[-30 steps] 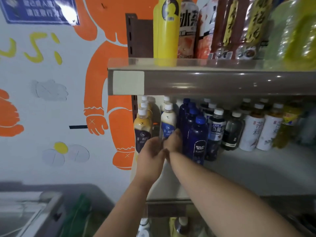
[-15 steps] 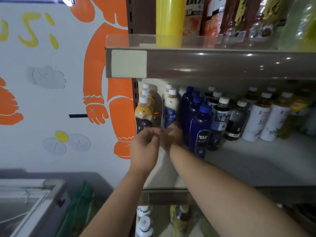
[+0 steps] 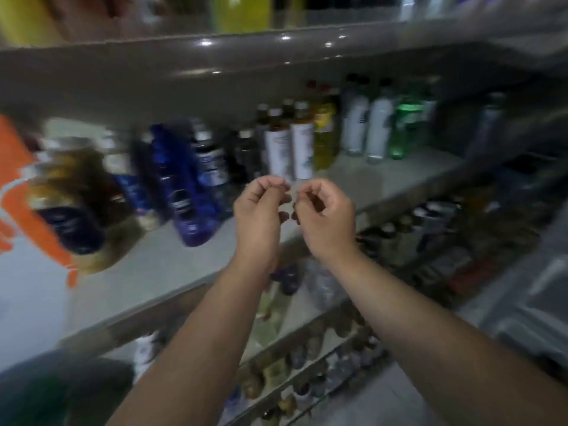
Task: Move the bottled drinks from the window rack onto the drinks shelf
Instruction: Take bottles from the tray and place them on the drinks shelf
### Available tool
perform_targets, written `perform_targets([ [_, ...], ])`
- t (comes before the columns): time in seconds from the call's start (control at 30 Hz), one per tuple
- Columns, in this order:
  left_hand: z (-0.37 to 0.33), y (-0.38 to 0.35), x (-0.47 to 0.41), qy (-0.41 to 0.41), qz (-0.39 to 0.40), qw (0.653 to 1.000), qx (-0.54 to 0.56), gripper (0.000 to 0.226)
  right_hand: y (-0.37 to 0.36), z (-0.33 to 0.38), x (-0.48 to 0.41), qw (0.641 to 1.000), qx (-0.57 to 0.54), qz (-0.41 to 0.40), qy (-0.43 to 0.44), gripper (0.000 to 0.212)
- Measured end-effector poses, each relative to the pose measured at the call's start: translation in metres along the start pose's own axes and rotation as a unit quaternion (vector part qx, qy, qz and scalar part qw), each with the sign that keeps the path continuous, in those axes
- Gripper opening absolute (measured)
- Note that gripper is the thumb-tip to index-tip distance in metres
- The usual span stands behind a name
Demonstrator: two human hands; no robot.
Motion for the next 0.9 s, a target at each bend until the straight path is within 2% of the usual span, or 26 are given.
perform_targets([
  [0.13,0.057,-0.137,0.037,0.058,0.151,0.986,-0.031,0.027,0.16,-0.033,-0.001,0.984,0.091,-0.141,-0.065,0.017],
  [0.3,0.117,-0.301,0.142,0.12,0.311,0.943,-0.02,0.02,0.362,-0.045,0.052,0.93,0.222,-0.259,-0.136,0.012],
  [0.43,0.151,-0.409,0.26,0.192,0.433,0.881,-0.004,0.014,0.506,-0.042,0.127,0.87,0.269,-0.36,-0.203,0.01],
  [0.6,0.169,-0.508,0.394,0.257,0.527,0.81,0.018,0.016,0.652,-0.031,0.216,0.789,0.329,-0.446,-0.266,0.015],
  [0.77,0.191,-0.597,0.488,0.267,0.582,0.767,0.034,0.02,0.781,-0.044,0.26,0.7,0.386,-0.477,-0.365,0.023],
  [0.9,0.225,-0.644,0.537,0.279,0.593,0.755,0.018,0.029,0.873,-0.077,0.277,0.603,0.472,-0.363,-0.53,0.055],
])
Point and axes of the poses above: each hand's wrist, its own x-axis away from the middle knuckle, its own y-axis out of the back of the hand, z = x × y, the point moved 1 cm from there along -x, towards the middle knuckle, and after that the axes turned 6 degrees about -y, right-handed, at the moved point
